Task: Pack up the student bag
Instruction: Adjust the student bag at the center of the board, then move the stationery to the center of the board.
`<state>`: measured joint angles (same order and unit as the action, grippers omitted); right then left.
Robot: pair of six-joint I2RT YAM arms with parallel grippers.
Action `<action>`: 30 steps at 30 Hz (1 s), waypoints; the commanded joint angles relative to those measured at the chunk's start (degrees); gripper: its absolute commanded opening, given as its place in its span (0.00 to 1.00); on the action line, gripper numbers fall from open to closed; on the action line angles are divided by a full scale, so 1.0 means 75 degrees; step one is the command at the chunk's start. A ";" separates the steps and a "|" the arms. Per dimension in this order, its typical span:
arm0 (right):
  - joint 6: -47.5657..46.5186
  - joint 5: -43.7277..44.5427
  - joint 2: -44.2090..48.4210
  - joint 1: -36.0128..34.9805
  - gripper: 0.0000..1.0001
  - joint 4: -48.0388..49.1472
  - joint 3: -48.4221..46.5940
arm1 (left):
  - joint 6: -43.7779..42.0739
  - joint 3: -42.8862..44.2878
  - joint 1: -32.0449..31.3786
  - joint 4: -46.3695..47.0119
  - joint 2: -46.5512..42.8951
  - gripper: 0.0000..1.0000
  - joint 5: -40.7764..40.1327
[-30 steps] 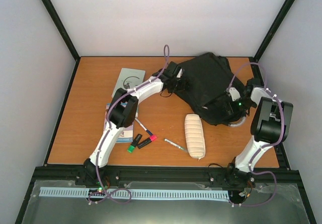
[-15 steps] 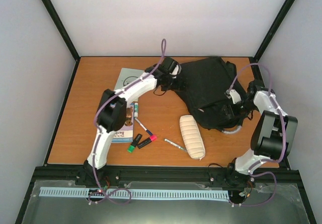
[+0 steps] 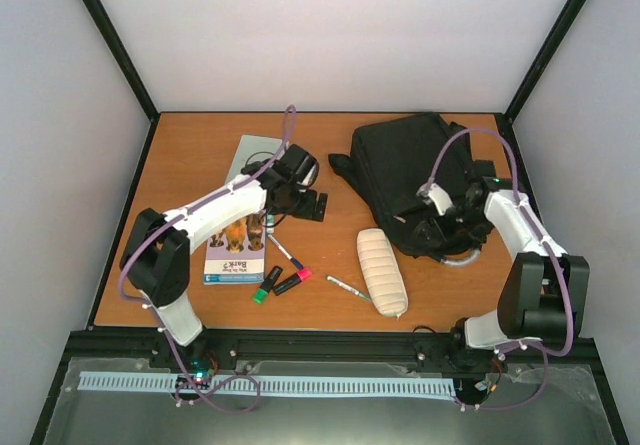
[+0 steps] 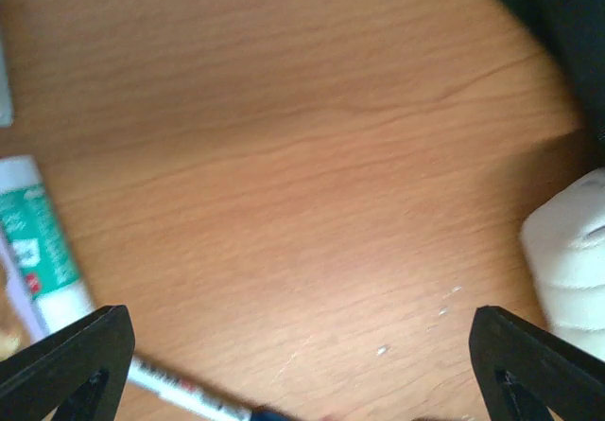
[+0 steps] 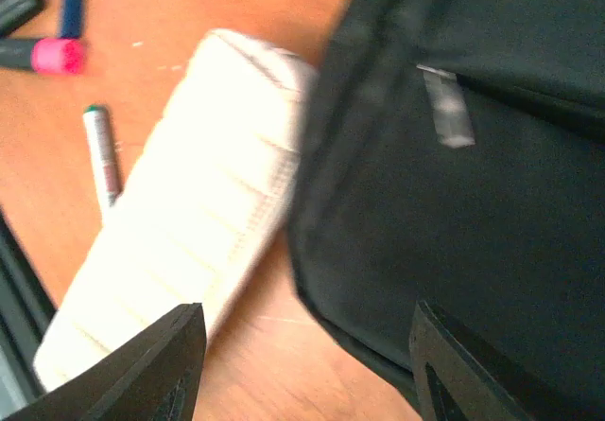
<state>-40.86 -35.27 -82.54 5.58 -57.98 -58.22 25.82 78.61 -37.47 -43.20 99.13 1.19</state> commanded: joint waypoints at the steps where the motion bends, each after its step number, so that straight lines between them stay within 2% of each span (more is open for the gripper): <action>1: -0.0829 -0.0469 0.0282 -0.0966 0.61 -0.0651 -0.0008 | -0.0207 -0.0526 -0.0054 -0.0365 -0.0669 1.00 -0.0721; 4: -0.1576 -0.0480 0.0484 -0.1826 0.60 -0.1183 0.0103 | -0.0156 -0.0979 -0.0043 -0.0312 -0.0913 1.00 -0.1019; 9: -0.1711 0.0136 0.0177 -0.2839 0.53 -0.1160 0.0469 | 0.0188 -0.1230 -0.0019 -0.0350 -0.1133 1.00 -0.1256; 16: -0.0840 0.0404 -0.1024 -0.3198 0.44 0.0180 0.0527 | 0.0385 -0.1681 0.0156 -0.0395 -0.1624 1.00 -0.1786; 20: -0.0513 0.0626 -0.2350 -0.3543 0.38 0.0513 -0.0209 | 0.0423 -0.1989 0.0581 -0.0383 -0.1765 1.00 -0.1656; 24: 0.0376 0.0886 -0.3460 -0.3616 0.37 0.1162 -0.1244 | 0.0401 -0.2283 0.0803 -0.0246 -0.2015 1.00 -0.1641; 30: 0.1215 0.1761 -0.5017 -0.3627 0.37 0.1323 -0.3543 | 0.0453 -0.2736 0.0995 0.0012 -0.2067 1.00 -0.1838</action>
<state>-37.15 -30.98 -112.86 -21.43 -56.21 -77.10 28.08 59.29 -30.89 -44.91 84.64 -10.96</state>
